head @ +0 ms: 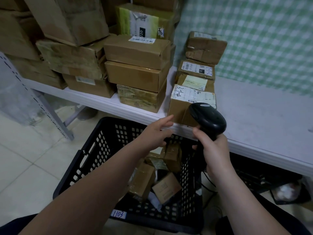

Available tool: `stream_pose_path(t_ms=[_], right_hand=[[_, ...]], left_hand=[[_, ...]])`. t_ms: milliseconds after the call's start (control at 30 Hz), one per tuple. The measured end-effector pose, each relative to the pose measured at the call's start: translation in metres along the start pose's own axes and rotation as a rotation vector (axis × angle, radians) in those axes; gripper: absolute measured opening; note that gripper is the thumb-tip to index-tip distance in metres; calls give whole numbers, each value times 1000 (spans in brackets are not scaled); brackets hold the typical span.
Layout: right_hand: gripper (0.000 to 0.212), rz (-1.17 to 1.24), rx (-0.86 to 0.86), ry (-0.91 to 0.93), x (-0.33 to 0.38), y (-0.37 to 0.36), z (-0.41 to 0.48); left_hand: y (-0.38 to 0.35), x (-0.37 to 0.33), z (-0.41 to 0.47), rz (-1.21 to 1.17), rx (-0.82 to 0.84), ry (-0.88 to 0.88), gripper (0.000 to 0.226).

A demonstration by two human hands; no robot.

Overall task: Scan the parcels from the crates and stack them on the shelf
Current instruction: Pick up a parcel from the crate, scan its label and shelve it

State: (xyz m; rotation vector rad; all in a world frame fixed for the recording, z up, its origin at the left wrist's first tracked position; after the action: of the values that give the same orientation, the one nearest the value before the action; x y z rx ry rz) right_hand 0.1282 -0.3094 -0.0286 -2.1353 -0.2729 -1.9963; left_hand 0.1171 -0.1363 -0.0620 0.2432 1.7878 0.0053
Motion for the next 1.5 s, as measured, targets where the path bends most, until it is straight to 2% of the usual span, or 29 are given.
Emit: stream_pose_path(t_ms=[133,167,233,333,433,500,633,867,933,1033,1167,1233,1333,1400,1500], right_hand=[[24,-96,112,33,-11,-17,-9],[29,-134,151,27,-17,-24,-11],[25,-201,237,-7,-34,-41,-13],[11,-317,359,-135,-73,-66,-12],[11,-421,478,-323,-121,-88,-9],[13,-496,522,-419,-155,-97,-4],[42,-688,527,-597,-216,-102,11],[63,-776,494,-861,-299,-96,32],[71,-782,495,-893,-309,-95,35],[70,-790,468,-900,-317,-90,40],[77,-753,447,-915,-326,-87,42],[71,-701,410,-918,-324,-84,43],[52,-615,375,-910,-310,-83,40],[42,-569,362,-895,-300,-82,39],[18,-451,346,-861,-285,-81,38]], left_hand=[[25,39,-13,-101,-95,68,28],[36,54,-18,-92,-140,109,27],[57,90,-28,-54,-211,202,28],[82,151,-46,11,-256,372,30],[101,207,-63,74,-268,548,27],[107,239,-70,180,-212,667,29],[107,286,-69,302,-107,829,47],[54,333,-28,403,129,857,60],[36,352,-20,367,174,879,77],[14,368,-13,396,225,915,98],[4,381,-9,484,198,1049,110],[5,383,-4,524,161,1074,112],[12,375,4,572,110,1026,111],[18,369,5,486,92,984,113],[40,351,-3,218,-3,909,110]])
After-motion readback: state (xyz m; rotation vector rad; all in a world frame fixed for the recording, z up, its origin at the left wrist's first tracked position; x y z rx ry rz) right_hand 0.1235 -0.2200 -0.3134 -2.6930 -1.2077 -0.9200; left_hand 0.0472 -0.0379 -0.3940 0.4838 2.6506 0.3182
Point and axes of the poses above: each hand's wrist, its own z-axis towards the middle knuckle, its own y-axis out of the back of the hand, x = y × z, the point moved 10 cm from there along z, towards the middle knuckle, and after that the axes turned 12 degrees about x, right-handed, at the moved point
